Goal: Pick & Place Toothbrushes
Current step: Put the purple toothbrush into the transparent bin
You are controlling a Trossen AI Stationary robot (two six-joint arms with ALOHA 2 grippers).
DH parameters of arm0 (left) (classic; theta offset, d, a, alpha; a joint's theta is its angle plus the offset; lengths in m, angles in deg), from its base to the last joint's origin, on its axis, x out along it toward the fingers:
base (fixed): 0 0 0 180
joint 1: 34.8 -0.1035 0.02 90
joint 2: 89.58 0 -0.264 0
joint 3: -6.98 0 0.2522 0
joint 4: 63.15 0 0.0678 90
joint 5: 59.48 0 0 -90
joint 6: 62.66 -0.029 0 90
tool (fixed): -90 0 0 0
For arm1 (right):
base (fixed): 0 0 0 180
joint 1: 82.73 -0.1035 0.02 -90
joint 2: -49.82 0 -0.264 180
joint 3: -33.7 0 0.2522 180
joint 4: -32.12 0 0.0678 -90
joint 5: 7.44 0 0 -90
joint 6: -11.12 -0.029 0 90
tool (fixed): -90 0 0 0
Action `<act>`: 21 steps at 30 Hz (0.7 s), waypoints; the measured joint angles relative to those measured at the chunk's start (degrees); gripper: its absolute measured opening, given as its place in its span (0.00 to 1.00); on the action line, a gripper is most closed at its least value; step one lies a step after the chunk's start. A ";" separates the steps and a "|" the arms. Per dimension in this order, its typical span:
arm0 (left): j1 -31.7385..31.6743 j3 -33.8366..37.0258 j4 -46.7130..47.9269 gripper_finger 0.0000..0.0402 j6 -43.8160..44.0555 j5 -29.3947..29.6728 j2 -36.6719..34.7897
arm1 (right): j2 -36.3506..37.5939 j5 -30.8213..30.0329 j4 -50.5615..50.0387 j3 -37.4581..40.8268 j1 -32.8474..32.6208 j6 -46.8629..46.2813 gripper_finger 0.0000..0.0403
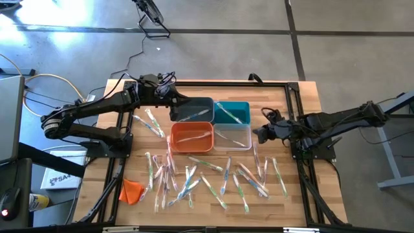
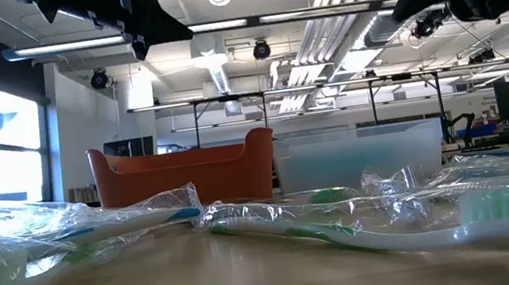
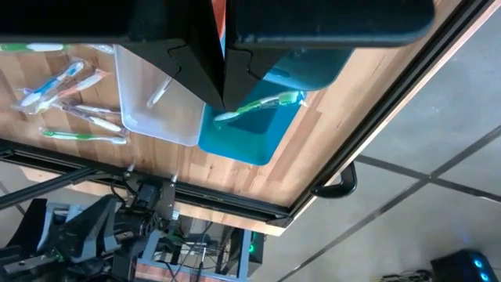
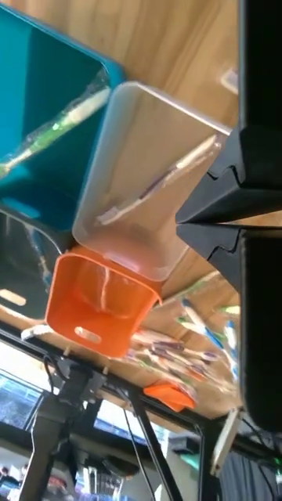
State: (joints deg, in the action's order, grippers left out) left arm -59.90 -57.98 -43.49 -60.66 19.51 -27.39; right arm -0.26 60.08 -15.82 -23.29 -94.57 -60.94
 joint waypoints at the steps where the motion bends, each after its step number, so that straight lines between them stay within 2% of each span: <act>1: 0.00 0.00 0.00 0.00 0.00 0.00 0.00 | 0.02 0.03 0.10 -0.03 -0.31 -0.15 0.01; 9: -0.04 0.00 0.22 0.00 -0.79 0.09 0.00 | 0.04 -0.11 0.03 -0.22 -0.15 9.62 0.01; 16: -0.04 0.00 2.77 0.00 -0.70 0.20 0.00 | 0.03 -3.53 0.01 -0.22 2.07 18.22 0.01; 21: -0.04 0.00 3.50 0.00 -0.66 1.88 0.00 | 0.06 -3.41 0.04 -0.22 4.97 19.83 0.01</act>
State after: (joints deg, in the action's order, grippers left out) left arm -59.94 -57.98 -40.00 -61.32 21.39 -27.39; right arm -0.20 56.67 -15.77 -23.50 -89.60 -41.10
